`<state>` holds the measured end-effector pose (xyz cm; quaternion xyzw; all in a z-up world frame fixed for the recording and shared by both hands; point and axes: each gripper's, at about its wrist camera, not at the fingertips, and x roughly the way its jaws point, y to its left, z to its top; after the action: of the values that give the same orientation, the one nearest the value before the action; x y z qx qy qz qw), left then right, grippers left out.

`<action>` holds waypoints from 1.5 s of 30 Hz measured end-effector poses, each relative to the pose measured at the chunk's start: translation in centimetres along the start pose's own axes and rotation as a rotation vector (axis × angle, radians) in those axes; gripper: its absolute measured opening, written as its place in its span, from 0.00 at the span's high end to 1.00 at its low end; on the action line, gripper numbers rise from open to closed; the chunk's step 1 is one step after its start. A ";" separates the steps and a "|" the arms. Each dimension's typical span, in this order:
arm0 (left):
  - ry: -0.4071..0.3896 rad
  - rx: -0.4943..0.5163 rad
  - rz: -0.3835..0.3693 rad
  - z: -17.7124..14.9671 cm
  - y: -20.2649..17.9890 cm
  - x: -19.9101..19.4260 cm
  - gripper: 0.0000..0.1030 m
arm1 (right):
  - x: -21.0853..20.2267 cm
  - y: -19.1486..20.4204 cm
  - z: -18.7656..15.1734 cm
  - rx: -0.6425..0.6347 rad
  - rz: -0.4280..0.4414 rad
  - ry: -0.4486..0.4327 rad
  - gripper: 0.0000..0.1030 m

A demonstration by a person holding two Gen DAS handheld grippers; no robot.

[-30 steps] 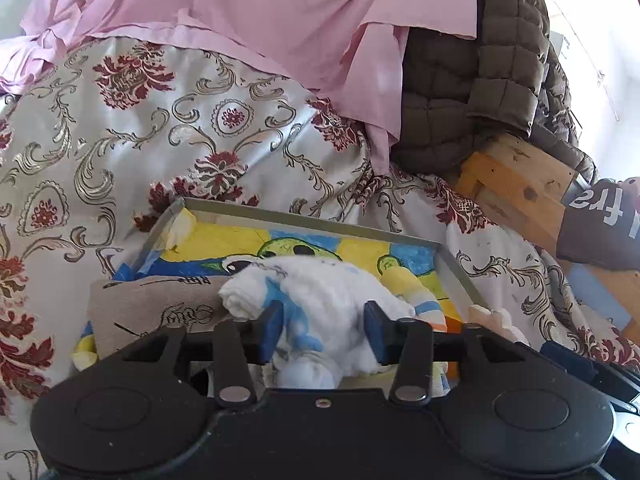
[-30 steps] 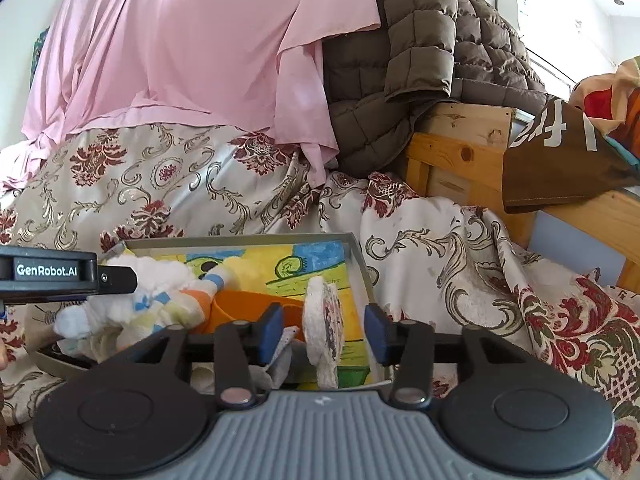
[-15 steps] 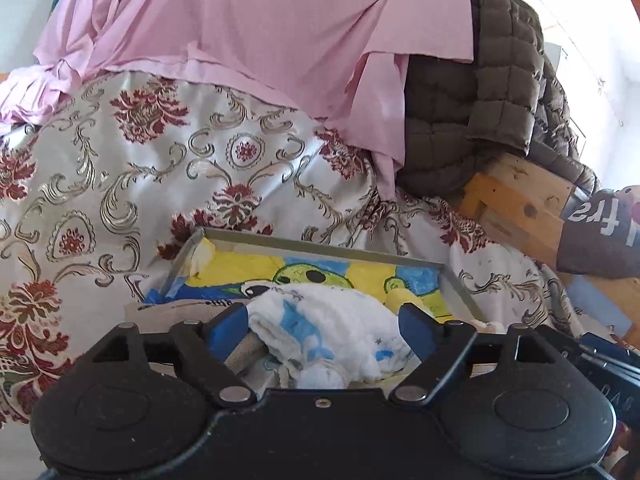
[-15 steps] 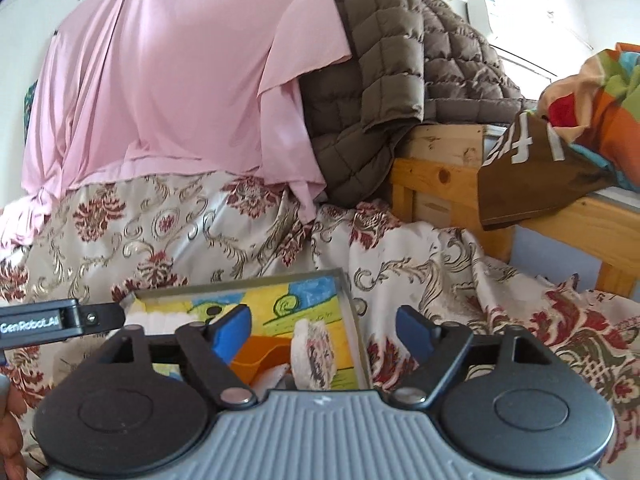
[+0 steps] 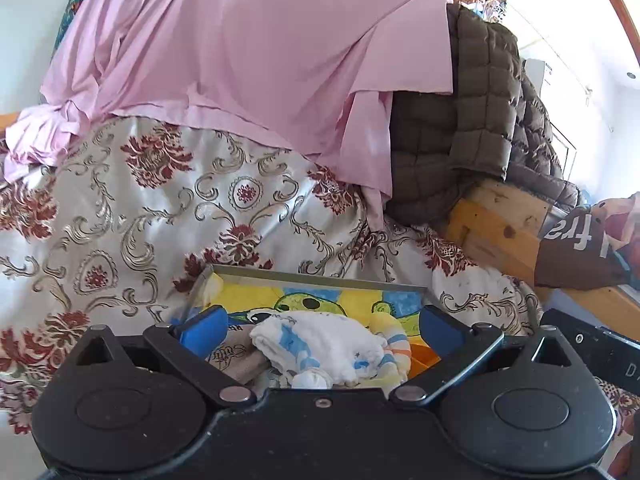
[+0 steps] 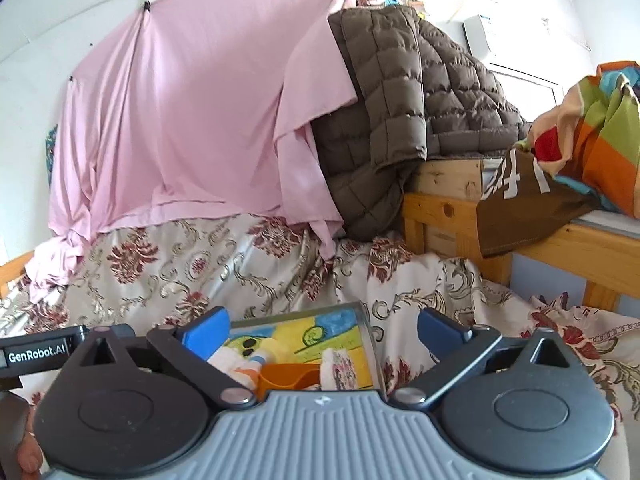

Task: Organize soft objects
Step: 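Withdraw both open tools up and away from the tray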

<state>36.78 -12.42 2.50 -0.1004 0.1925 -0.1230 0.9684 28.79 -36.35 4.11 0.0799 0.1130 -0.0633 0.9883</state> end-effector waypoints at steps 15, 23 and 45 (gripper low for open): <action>-0.055 0.027 0.014 -0.1 0.3 -9.4 0.01 | -6.2 2.5 0.0 -0.023 0.035 -0.016 0.00; -0.059 0.014 0.022 -0.6 1.0 -13.0 0.01 | -8.8 3.5 -0.3 -0.027 0.030 -0.026 0.00; -0.072 0.029 0.100 -3.9 1.6 -17.8 0.01 | -13.4 3.6 -4.2 0.033 0.010 -0.078 0.00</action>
<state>19.60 -6.51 4.73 -0.0808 0.1604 -0.0735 0.9810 15.46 -30.71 3.71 0.0943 0.0732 -0.0632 0.9908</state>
